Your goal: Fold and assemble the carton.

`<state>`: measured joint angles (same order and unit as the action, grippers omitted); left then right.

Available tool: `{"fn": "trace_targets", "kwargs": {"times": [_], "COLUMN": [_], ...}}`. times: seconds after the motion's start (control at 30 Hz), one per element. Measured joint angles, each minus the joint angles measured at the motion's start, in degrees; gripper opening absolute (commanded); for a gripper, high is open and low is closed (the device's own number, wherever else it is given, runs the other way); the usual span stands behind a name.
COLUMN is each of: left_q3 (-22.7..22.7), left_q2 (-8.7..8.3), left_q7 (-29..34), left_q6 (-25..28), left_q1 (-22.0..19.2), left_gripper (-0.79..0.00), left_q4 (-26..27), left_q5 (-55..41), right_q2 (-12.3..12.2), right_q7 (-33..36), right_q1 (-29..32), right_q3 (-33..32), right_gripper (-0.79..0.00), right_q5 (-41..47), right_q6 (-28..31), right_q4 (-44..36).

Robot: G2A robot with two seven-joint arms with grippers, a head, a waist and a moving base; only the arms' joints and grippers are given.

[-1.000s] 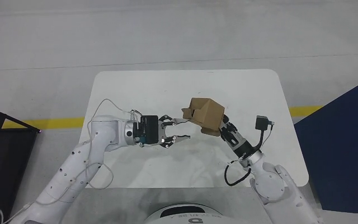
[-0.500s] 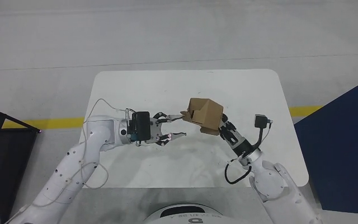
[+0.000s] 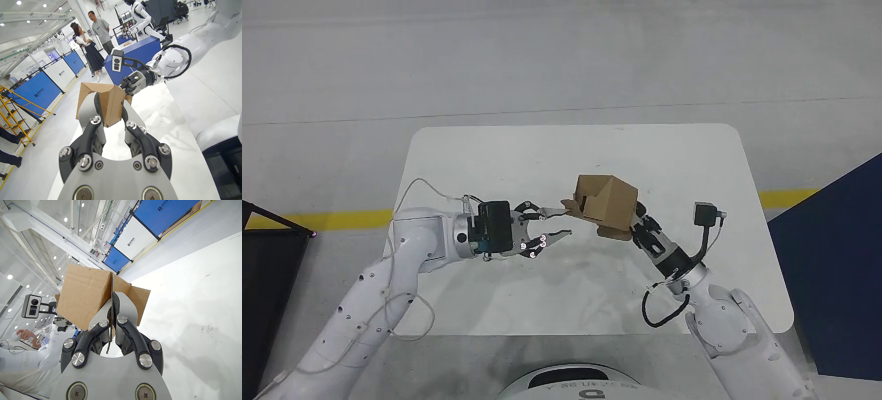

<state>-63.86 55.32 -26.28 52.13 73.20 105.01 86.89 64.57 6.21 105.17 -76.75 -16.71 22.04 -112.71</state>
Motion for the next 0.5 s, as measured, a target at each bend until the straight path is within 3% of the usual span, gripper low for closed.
{"fn": "trace_targets", "kwargs": {"times": [0.5], "left_q3": [2.66], "left_q2": [0.77], "left_q7": [4.16], "left_q6": [0.79], "left_q1": [-2.94], "left_gripper": [-0.409], "left_q4": [-2.49], "left_q5": [-3.14], "right_q2": [0.21], "right_q7": [0.39], "right_q1": [-0.37], "right_q3": [0.07], "right_gripper": [-0.785], "right_q5": [-0.47], "right_q6": [-0.31], "right_q4": [-0.33]}}
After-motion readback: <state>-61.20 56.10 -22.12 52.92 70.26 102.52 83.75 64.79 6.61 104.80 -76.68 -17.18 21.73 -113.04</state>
